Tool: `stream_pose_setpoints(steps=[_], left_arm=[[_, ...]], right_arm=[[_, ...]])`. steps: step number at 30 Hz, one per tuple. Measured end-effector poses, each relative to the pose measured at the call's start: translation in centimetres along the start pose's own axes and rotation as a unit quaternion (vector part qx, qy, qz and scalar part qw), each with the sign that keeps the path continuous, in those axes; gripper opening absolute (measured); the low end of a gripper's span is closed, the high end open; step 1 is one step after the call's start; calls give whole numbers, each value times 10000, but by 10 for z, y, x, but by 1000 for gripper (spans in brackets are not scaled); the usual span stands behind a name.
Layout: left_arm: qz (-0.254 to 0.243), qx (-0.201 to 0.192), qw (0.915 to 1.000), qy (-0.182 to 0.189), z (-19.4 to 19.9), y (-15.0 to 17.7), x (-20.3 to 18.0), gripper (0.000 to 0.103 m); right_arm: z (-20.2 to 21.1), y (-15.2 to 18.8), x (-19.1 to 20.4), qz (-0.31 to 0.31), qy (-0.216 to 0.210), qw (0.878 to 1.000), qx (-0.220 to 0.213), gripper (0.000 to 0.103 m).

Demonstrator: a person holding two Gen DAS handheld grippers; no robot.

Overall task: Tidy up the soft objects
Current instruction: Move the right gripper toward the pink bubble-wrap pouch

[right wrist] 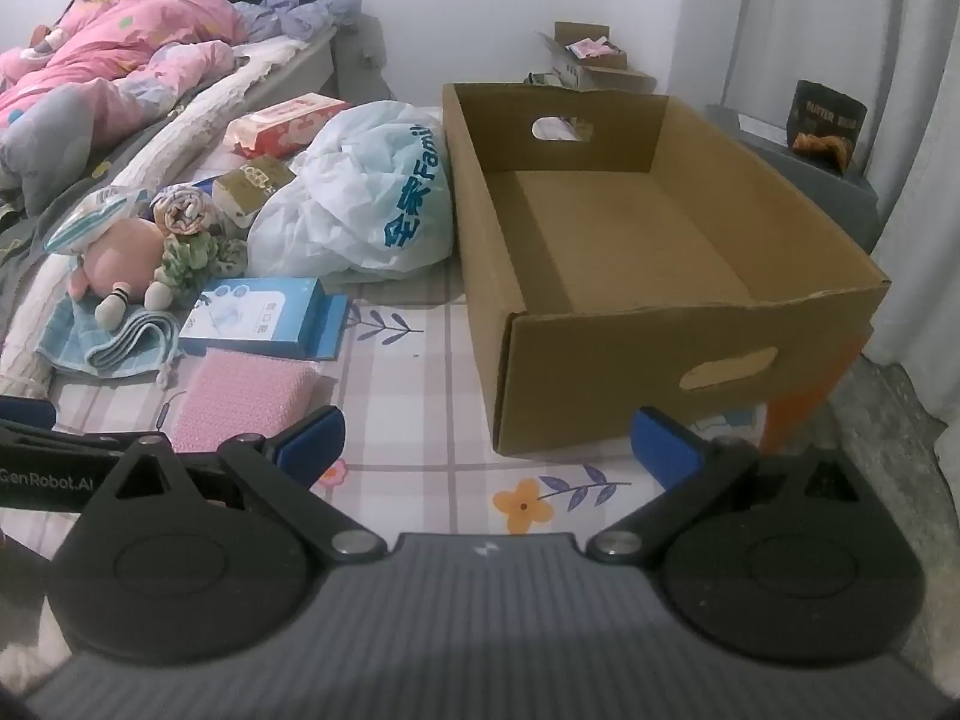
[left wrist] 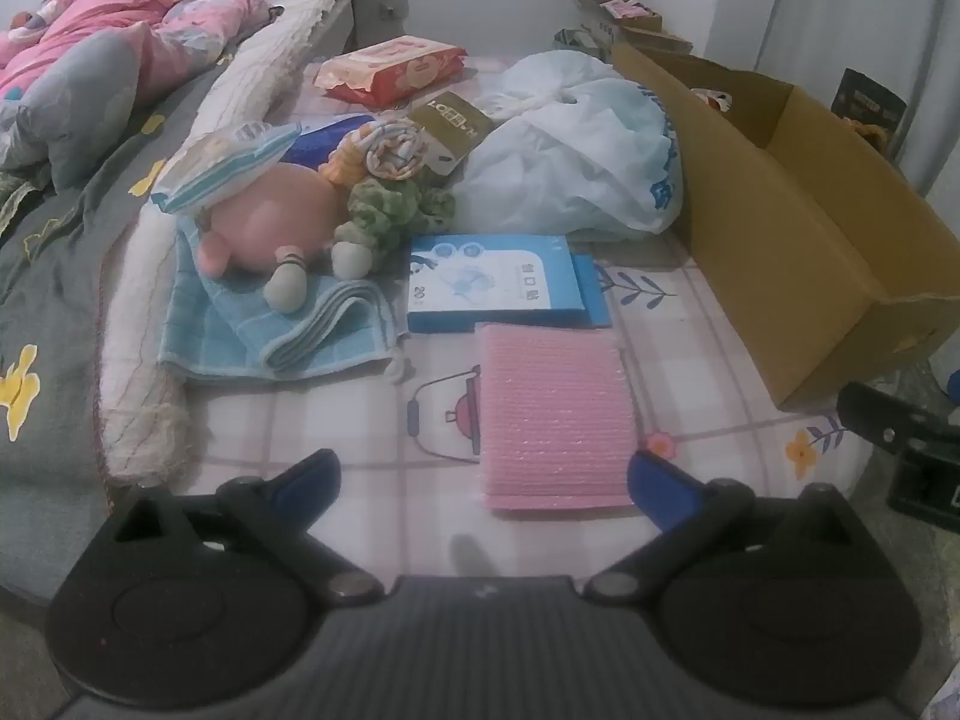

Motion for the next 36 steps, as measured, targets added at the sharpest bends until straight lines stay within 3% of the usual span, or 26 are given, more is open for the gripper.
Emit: stream_pose_setpoints(steps=[36], left_arm=[[4, 28, 10000, -4, -3, 2, 2, 102]], right_arm=[[-8, 0, 4, -3, -79, 9999, 84, 102]])
Point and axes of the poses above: each gripper's, at about its wrist camera, not at the fingertips, and z roughly against the way its jaws point, x to its left, y to its underside, the point moved 6 cm from there along -z, roughly the way its jaws point, and after that the axes turned 7 degrees about z, right-handed, at the moved point
